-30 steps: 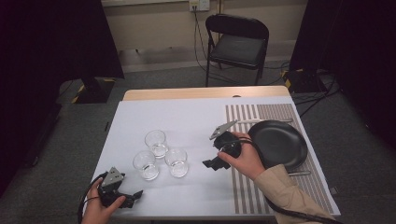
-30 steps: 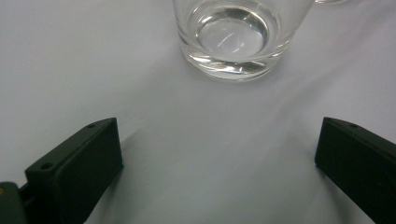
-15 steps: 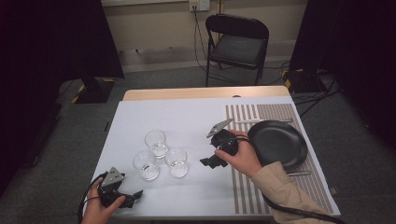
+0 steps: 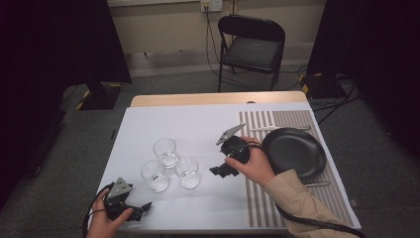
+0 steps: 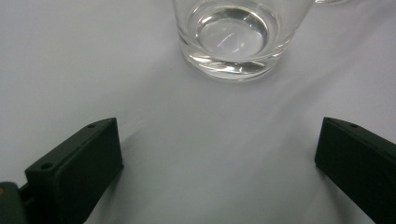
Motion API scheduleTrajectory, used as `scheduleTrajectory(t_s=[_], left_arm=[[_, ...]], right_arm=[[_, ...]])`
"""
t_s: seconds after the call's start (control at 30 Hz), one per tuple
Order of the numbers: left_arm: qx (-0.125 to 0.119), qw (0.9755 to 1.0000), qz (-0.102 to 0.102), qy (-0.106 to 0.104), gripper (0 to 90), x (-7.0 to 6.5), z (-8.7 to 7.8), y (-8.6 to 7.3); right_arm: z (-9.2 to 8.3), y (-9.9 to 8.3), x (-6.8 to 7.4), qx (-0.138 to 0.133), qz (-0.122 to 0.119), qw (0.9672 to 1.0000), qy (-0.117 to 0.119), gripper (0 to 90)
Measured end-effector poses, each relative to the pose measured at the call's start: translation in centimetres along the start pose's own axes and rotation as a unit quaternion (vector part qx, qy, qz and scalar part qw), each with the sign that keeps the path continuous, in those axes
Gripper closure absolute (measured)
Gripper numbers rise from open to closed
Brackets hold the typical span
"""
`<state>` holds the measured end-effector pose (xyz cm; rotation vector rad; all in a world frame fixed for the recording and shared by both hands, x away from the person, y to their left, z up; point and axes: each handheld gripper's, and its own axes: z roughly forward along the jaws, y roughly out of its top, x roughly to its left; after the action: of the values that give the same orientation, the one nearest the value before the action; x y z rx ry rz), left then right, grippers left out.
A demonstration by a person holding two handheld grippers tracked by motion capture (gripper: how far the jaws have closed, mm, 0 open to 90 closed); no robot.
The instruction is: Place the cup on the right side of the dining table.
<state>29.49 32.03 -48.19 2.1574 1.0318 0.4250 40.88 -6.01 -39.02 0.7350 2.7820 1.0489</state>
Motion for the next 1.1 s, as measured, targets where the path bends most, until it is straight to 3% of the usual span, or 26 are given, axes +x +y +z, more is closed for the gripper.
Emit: scheduleTrajectory(t_s=[1.1], left_arm=[[0.0, 1.0, -0.002, 0.0, 0.0, 0.0, 0.0, 0.0]], right_arm=[[1.2, 2.4, 0.4, -0.002, -0.01, 0.9999, 0.007, 15.8]])
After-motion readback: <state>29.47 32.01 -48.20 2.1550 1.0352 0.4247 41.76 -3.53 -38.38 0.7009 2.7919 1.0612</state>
